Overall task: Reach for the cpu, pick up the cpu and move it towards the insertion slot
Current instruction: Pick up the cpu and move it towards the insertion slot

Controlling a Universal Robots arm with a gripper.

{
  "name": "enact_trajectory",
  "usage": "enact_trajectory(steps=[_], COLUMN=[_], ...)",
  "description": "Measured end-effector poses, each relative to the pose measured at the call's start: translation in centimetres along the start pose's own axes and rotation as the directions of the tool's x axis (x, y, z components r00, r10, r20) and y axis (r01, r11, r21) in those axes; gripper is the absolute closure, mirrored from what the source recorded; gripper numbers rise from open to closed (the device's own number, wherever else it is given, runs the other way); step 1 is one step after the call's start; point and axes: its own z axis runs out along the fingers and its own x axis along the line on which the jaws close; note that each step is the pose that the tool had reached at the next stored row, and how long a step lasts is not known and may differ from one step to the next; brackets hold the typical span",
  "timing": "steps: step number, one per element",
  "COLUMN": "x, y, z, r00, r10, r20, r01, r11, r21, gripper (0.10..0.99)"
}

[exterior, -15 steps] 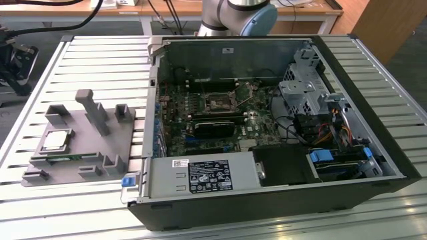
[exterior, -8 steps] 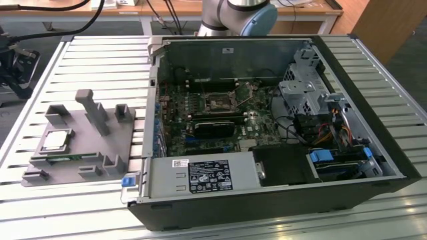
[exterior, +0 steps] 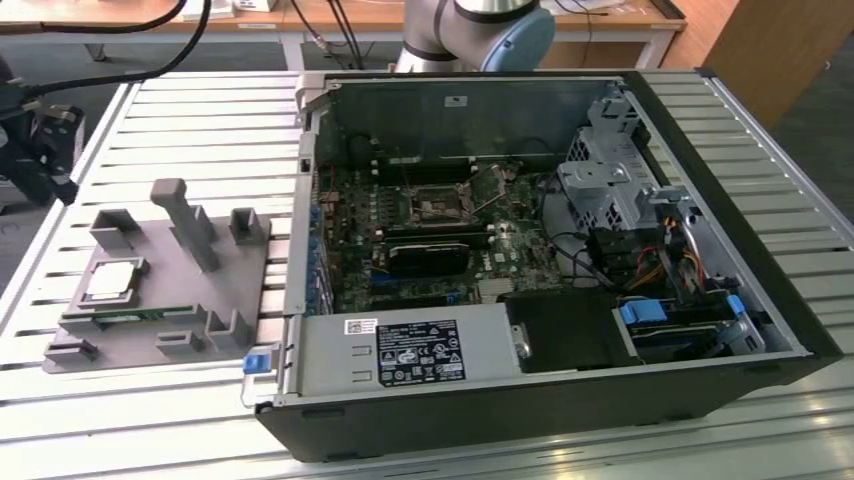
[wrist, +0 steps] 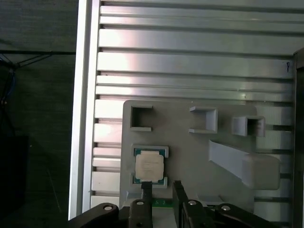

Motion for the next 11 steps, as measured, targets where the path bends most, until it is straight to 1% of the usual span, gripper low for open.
enact_trajectory(steps=[1, 2, 4, 5, 7, 8, 10, 11], x=[0.02, 0.04, 0.09, 0.11, 0.14, 0.17, 0.21, 0.24], y=[-0.05, -0.09, -0.13, -0.15, -0.18, -0.2, -0.22, -0.23], z=[0.11, 0.21, 0.44, 0.56, 0.8, 0.91, 1.14, 1.28], r00=[1.0, 1.0, 1.0, 1.0, 1.0, 1.0, 1.0, 1.0], r10=[0.0, 0.0, 0.0, 0.0, 0.0, 0.0, 0.0, 0.0], r20=[0.0001, 0.0001, 0.0003, 0.0002, 0.0002, 0.0001, 0.0001, 0.0001], r01=[0.0, 0.0, 0.0, 0.0, 0.0, 0.0, 0.0, 0.0], r11=[1.0, 1.0, 1.0, 1.0, 1.0, 1.0, 1.0, 1.0], r21=[0.0, 0.0, 0.0, 0.0, 0.0, 0.0, 0.0, 0.0], gripper=[0.733, 0.733, 0.62, 0.62, 0.502, 0.502, 0.384, 0.384])
